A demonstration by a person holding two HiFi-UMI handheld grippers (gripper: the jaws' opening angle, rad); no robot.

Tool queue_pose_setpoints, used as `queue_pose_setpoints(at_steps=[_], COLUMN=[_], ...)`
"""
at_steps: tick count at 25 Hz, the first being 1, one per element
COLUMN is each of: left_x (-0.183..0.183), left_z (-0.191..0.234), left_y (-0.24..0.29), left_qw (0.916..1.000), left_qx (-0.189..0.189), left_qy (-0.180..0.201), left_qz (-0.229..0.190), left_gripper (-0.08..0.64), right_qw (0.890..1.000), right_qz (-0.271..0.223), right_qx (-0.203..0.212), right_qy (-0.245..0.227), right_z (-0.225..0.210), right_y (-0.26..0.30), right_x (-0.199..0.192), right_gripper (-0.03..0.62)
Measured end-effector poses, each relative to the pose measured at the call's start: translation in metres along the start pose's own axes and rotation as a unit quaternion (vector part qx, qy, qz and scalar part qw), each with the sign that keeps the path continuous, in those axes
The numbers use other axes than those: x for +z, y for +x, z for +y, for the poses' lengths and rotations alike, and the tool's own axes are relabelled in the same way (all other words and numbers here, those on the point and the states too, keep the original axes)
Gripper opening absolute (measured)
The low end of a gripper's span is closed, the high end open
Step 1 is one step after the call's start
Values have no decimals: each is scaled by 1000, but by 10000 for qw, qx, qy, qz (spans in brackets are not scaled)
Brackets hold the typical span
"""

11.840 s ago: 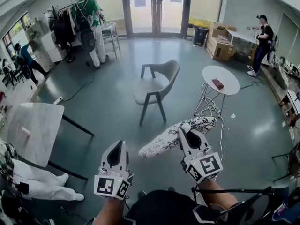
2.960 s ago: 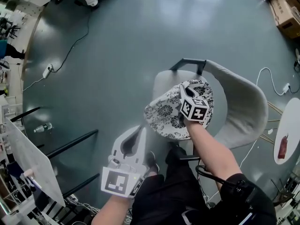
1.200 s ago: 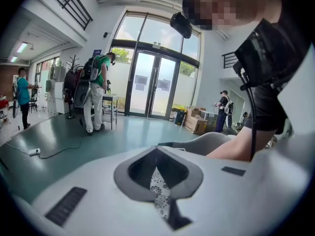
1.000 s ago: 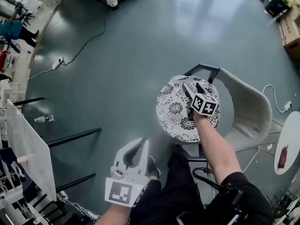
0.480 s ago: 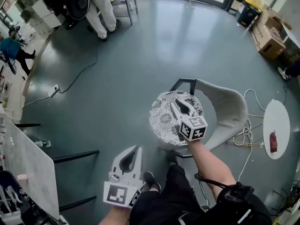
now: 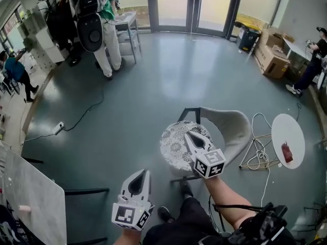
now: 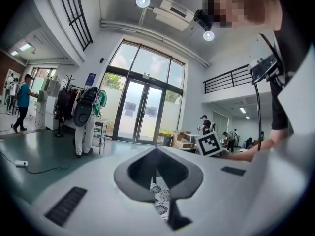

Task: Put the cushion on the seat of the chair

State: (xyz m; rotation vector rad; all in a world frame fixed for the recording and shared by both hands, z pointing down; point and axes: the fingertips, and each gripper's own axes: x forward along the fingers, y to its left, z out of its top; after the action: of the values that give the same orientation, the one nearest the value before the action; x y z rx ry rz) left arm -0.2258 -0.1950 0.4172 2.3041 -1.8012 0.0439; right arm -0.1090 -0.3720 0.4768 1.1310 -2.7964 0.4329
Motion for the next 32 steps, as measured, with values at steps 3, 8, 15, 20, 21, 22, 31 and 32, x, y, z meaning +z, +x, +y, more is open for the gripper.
queue_pose_setpoints(at_steps=[3,8,15,20,21,22,31,32], left_x=[9,28,36,42,44,46,66,68], left_z=[-5,-14,-44,-57,-61,-64,-94,-98], left_y=[-17,-38,-63,-70,-71,-71,-54,-52], left_qw=[9997,9982,9941,9910,9902,9894,9897,9901], left_qx=[-122,-399,-889,-1166,-1228,-1283,-1217,-1191], left_qy=[-25,15,185,170,195,235,321,310], left_qz=[-196,-444,-593,-631,-633,-635,-676,-670], left_gripper=[9,9,9,9,9,9,9,9], right_qw=[9998,9988,9974,9959,9955,9952,9947,9945], right_qz=[-159,-325,-522,-611,-629,-648,-747,-747], right_qx=[-7,-17,-124,-341,-385,-419,-439,-446], right_qy=[-91,-365,-492,-579,-592,-596,-553,-575], right_z=[22,57,91,100,100,100,88,85], right_y=[-27,-65,-129,-166,-173,-178,-219,-223], right_x=[21,46,58,67,69,71,87,90], right_gripper=[35,34,29,24,21,20,11,11])
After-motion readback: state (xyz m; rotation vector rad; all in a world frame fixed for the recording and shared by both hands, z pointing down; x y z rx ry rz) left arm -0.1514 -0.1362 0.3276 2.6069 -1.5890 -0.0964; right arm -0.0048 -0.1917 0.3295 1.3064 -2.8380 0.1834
